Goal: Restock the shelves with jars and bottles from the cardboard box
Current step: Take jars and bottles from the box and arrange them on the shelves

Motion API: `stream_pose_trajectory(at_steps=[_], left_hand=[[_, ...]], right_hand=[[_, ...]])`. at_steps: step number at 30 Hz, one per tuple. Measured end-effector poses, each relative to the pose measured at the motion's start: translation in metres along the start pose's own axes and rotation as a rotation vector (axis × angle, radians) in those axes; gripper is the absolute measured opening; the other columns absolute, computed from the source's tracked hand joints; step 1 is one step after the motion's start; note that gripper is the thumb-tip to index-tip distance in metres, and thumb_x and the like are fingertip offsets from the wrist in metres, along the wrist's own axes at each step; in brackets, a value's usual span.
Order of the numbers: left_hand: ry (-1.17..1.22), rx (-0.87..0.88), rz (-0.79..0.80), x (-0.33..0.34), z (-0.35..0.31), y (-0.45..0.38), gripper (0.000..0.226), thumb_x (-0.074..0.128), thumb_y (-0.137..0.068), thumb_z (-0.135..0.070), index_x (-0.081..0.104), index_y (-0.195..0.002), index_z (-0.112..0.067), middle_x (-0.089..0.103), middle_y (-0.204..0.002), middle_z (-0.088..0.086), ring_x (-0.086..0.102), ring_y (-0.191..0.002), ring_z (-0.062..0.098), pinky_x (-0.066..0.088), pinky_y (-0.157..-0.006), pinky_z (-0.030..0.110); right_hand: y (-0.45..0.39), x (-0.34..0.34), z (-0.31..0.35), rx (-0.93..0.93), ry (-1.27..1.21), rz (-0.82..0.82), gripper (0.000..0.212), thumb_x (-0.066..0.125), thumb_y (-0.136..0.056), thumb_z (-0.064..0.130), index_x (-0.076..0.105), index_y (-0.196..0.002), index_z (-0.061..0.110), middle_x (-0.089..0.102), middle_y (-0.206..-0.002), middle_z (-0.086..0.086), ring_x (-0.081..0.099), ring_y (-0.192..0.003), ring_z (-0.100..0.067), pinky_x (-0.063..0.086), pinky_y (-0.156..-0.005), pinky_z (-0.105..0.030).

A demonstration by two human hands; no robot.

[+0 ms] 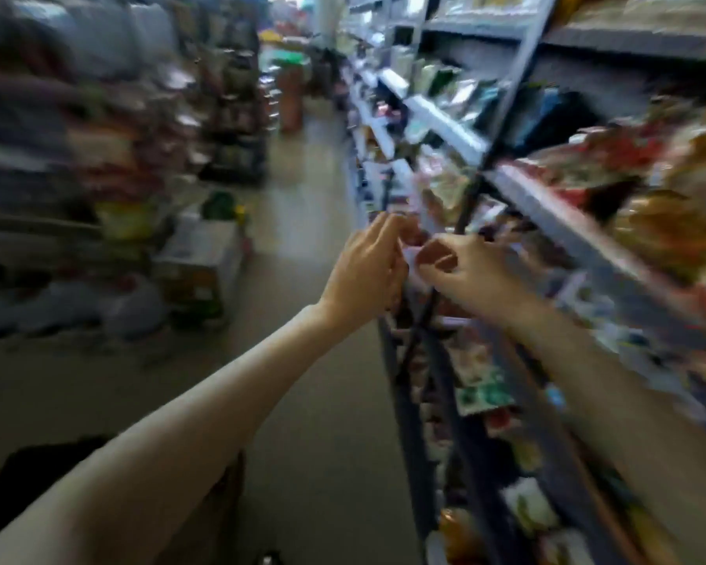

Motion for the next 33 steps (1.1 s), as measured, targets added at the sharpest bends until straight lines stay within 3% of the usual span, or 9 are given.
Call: stream_pose_trajectory(at_steps=[4,7,11,15,19,21,27,30,33], left_hand=[[-0.259,-0.503,0.329,-0.003,0.191,0.041,0.040,0.051,-0.084,-0.013,0.045,-0.123,-0.008,0.057,-0.117,0.010,0.058,-0.100,0.034,0.047,-0.085,0.043],[-0.357,-0.730,0.592,-0.012,0.289,0.076,0.042,0.054,-0.088,-0.019,0.041,-0.127,-0.010,0.055,-0.125,0.010,0.054,-0.112,0.029,0.045,-0.092,0.039],[-0.314,-1.023,0.580,-0.052,0.384,0.112,0.035,0.048,-0.092,-0.018,0.044,-0.126,-0.011,0.057,-0.122,0.011,0.058,-0.106,0.029,0.049,-0.089,0.040],[-0.328,-1.230,0.530,-0.092,0.464,0.138,0.036,0.047,-0.093,-0.018,0.041,-0.127,-0.010,0.056,-0.121,0.012,0.056,-0.107,0.031,0.048,-0.088,0.040],[-0.359,-1.436,0.398,-0.138,0.541,0.171,0.034,0.048,-0.093,-0.017,0.041,-0.125,-0.008,0.057,-0.120,0.014,0.056,-0.107,0.031,0.048,-0.089,0.042],[-0.379,-1.567,0.293,-0.164,0.569,0.191,0.035,0.048,-0.093,-0.018,0.042,-0.126,-0.008,0.056,-0.122,0.014,0.056,-0.110,0.031,0.047,-0.090,0.041],[-0.417,-1.812,0.018,-0.217,0.572,0.269,0.031,0.047,-0.093,-0.016,0.047,-0.123,-0.010,0.052,-0.122,0.009,0.052,-0.111,0.027,0.044,-0.094,0.040],[-0.425,-2.008,-0.226,-0.247,0.555,0.342,0.024,0.049,-0.091,-0.015,0.054,-0.113,-0.010,0.053,-0.116,0.009,0.052,-0.110,0.028,0.045,-0.092,0.042],[-0.382,-2.241,-0.609,-0.274,0.541,0.420,0.018,0.048,-0.092,-0.014,0.058,-0.106,-0.008,0.055,-0.115,0.010,0.054,-0.110,0.029,0.046,-0.092,0.041]], right_hand=[[-0.113,0.127,0.014,-0.032,0.078,0.227,0.017,0.059,-0.086,0.013,0.067,-0.099,0.005,0.069,-0.100,-0.015,0.062,-0.097,-0.026,0.045,-0.084,-0.032],[-0.172,0.211,0.019,-0.094,0.154,0.473,0.020,0.059,-0.087,0.015,0.067,-0.101,0.004,0.067,-0.104,-0.014,0.061,-0.102,-0.026,0.041,-0.081,-0.027],[-0.238,0.293,0.032,-0.192,0.256,0.724,0.023,0.058,-0.090,0.020,0.064,-0.107,0.007,0.065,-0.109,-0.009,0.059,-0.101,-0.023,0.040,-0.080,-0.024],[-0.309,0.371,0.059,-0.335,0.318,0.860,0.023,0.057,-0.090,0.021,0.063,-0.110,0.009,0.066,-0.108,-0.007,0.061,-0.100,-0.022,0.042,-0.080,-0.022],[-0.371,0.467,0.102,-0.523,0.335,1.002,0.022,0.054,-0.093,0.023,0.060,-0.112,0.016,0.063,-0.108,-0.004,0.056,-0.092,-0.016,0.041,-0.080,-0.021],[-0.396,0.516,0.131,-0.626,0.330,1.072,0.024,0.053,-0.094,0.023,0.058,-0.116,0.016,0.060,-0.110,-0.001,0.056,-0.097,-0.016,0.042,-0.081,-0.020],[-0.391,0.639,0.231,-0.833,0.293,1.282,0.025,0.051,-0.095,0.018,0.059,-0.117,0.008,0.060,-0.116,-0.006,0.056,-0.107,-0.022,0.039,-0.080,-0.022],[-0.351,0.701,0.281,-0.984,0.334,1.401,0.027,0.053,-0.092,0.019,0.062,-0.114,0.006,0.062,-0.119,-0.013,0.056,-0.112,-0.027,0.041,-0.083,-0.026],[-0.312,0.757,0.317,-1.130,0.391,1.449,0.026,0.053,-0.091,0.019,0.062,-0.110,0.003,0.063,-0.115,-0.017,0.058,-0.109,-0.029,0.044,-0.082,-0.030]])
Point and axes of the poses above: each hand's wrist, its own y-axis away from the middle knuckle, its own x-axis out of the palm, z = x × y, the point moved 9 cm from there along -y, towards the middle knuckle
